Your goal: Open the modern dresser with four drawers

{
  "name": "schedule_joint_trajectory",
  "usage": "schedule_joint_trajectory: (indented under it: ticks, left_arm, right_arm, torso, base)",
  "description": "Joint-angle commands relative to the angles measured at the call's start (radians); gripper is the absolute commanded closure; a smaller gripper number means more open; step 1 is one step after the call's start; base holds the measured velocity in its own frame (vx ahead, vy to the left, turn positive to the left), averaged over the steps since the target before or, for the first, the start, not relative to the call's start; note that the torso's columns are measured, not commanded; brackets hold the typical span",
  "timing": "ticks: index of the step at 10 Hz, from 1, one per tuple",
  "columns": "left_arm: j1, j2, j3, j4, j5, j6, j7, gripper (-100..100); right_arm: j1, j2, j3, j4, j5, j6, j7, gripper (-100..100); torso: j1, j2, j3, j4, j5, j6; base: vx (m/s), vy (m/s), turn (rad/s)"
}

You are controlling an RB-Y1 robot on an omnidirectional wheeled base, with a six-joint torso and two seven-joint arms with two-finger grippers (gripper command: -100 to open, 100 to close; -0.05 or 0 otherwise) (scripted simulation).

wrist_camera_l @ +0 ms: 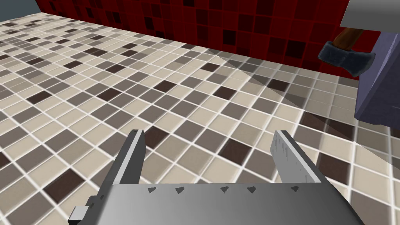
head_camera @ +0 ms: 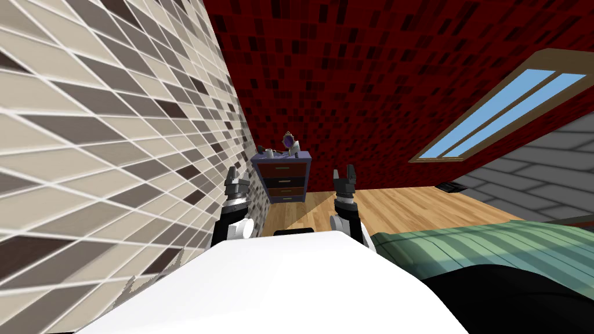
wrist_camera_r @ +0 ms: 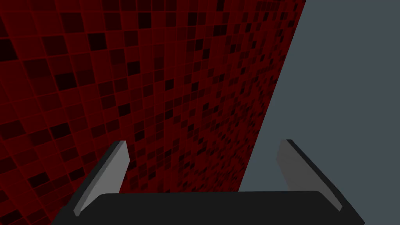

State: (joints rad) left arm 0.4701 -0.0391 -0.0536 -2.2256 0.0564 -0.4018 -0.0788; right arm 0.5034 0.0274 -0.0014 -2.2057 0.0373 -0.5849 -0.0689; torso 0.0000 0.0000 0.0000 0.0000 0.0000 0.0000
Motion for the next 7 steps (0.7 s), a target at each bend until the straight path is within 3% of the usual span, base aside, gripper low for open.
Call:
schedule_joint_trajectory:
  ticks: [1, 7]
  left_arm:
    - [0.000, 0.000, 0.000, 0.000, 0.000, 0.000, 0.000, 0]
    - [0.000, 0.000, 0.000, 0.000, 0.000, 0.000, 0.000, 0]
  right_arm:
    - [0.000, 0.000, 0.000, 0.000, 0.000, 0.000, 0.000, 0]
    - [0.000, 0.000, 0.000, 0.000, 0.000, 0.000, 0.000, 0]
  torso:
    - [0.000, 0.040, -0.082, 0.041, 0.000, 0.000]
    - [0.000, 0.470, -0.939, 0.470, 0.000, 0.000]
  base:
    - [0.000, 0.000, 0.000]
    - [0.000, 0.000, 0.000]
